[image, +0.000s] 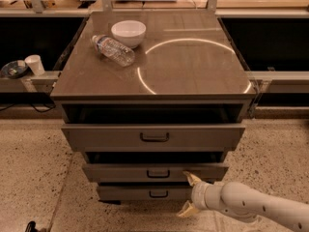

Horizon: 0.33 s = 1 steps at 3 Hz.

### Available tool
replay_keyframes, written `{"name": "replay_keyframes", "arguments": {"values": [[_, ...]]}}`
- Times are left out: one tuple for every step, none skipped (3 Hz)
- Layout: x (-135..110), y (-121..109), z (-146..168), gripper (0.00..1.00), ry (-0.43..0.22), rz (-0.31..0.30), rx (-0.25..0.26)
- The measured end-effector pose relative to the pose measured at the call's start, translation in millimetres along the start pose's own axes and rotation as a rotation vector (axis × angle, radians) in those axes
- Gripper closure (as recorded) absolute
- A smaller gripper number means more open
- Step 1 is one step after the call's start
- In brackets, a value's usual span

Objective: Close middle drawer

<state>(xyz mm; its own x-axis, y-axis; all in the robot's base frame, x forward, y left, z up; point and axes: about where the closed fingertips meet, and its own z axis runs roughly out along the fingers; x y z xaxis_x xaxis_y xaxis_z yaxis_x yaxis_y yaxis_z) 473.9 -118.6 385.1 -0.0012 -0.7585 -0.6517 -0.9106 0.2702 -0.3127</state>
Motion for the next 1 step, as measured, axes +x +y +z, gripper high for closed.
{"name": "replay_keyframes", "arguments": {"values": [[0.0, 0.0, 0.0, 0.00, 0.000, 0.000, 0.000]]}}
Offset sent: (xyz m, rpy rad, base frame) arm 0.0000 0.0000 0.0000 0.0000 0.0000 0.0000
